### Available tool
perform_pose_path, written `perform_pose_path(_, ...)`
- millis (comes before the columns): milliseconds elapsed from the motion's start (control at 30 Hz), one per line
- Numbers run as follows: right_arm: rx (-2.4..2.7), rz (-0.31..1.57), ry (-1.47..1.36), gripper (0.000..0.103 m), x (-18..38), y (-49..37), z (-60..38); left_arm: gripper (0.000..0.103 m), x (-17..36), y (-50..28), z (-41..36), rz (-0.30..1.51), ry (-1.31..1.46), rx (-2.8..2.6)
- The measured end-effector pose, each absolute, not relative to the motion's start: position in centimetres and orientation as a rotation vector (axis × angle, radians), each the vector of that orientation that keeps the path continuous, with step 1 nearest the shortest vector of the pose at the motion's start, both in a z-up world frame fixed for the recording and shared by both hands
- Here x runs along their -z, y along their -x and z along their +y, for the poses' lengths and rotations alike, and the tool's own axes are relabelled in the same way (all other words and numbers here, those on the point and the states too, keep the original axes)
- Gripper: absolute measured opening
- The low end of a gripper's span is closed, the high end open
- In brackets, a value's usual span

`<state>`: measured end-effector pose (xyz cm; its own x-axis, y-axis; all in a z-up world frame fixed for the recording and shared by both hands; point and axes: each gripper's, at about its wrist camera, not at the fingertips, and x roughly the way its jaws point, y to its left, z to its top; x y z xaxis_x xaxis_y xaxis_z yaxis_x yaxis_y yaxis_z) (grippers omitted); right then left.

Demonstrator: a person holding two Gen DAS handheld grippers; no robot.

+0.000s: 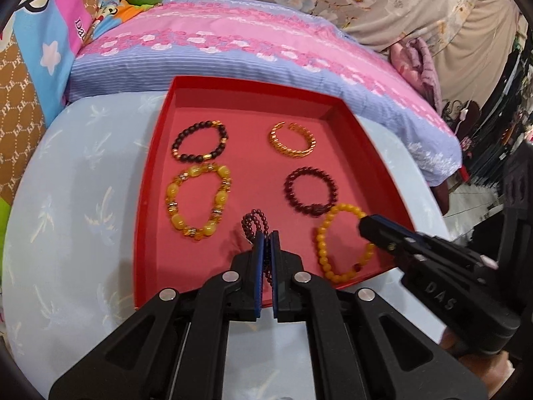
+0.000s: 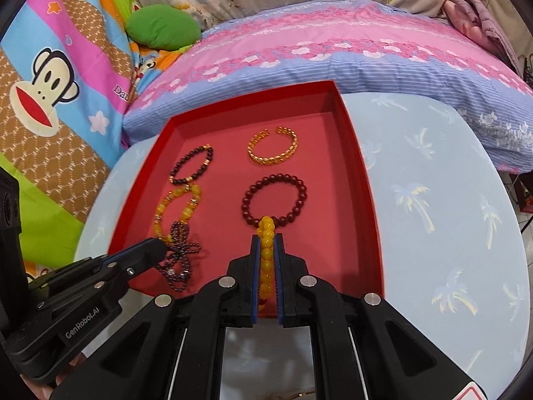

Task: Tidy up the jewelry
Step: 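Carry both bracelets to the red tray and open the right gripper inside it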

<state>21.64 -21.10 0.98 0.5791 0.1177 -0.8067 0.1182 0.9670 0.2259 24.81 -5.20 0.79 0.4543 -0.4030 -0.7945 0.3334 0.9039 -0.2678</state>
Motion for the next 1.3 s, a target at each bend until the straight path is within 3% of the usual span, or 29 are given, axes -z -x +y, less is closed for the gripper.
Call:
perform_pose_path(367, 0.033, 0.967, -0.181, 0.008, 0.2, -22.0, -20.5, 0.004, 0.6, -25.2, -5.1, 0.984, -0.016, 0.376)
perform_pose_path(433, 0.038, 0.959, -0.168, 0.013, 0.1, -22.0, -20.4, 0.006, 0.8, -25.2, -4.9, 0.979, -0.014, 0.367)
perform_pose_path(467, 0.042, 0.960, -0.167, 0.014, 0.1, -21.9, -20.4, 0.010, 0.8, -25.2, -4.8, 0.979, -0.014, 0.359)
perform_pose_path(533, 0.043, 0.955, -0.174, 0.022, 0.1, -21.8, -20.4, 0.037, 0.8, -25.2, -4.5, 0.966, -0.011, 0.324)
perform_pose_path(567, 0.044, 0.954, -0.178, 0.023, 0.1, -21.7, -20.5, 0.042, 0.8, -25.2, -4.2, 0.958, -0.006, 0.308)
perform_pose_path(1300, 0.059, 0.909, -0.196, 0.024, -2.6, -16.5, -21.1, 0.043, -2.5, -21.2, -3.1, 0.892, 0.029, 0.335)
